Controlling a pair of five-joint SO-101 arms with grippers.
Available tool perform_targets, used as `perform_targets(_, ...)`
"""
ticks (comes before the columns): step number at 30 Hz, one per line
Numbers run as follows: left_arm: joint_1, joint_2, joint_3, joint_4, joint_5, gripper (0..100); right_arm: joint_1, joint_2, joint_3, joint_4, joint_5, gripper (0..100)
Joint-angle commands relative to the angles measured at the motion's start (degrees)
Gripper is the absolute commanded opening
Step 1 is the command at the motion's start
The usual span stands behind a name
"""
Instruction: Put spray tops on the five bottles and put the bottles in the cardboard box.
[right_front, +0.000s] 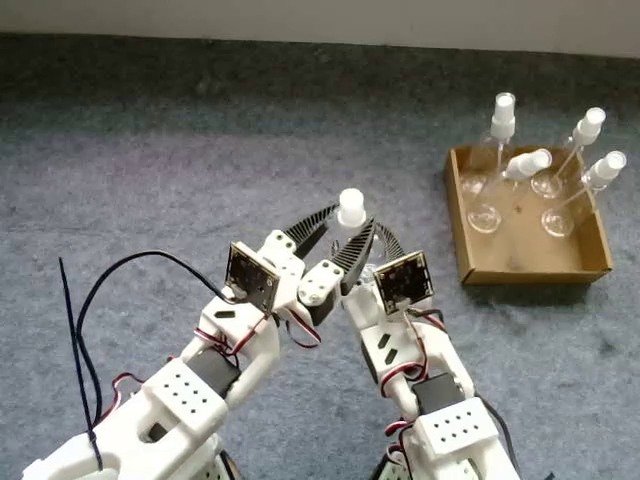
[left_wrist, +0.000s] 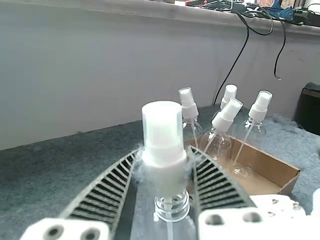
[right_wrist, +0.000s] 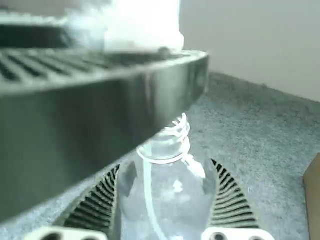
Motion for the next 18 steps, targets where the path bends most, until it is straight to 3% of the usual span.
perform_targets(1, 0.4, -2.24, -0.04, -0.53, -0.35, 1, 0.66, -0.48, 1.01, 1.01, -0.79, 11.2)
perform_targets(11, 0.84, -2.24, -0.13, -0.79, -0.09, 1, 0.48, -0.48, 0.31, 1.01, -0.26, 11.2)
perform_targets(14, 0.66, -2.24, -0.13, -0.53, 3.87, 1, 0.66, -0.48, -1.63, 1.01, 0.0, 11.2)
perform_targets(18, 0.66, -2.24, -0.13, -0.53, 5.1, 1, -0.13, -0.48, -3.56, 1.01, 4.92, 11.2)
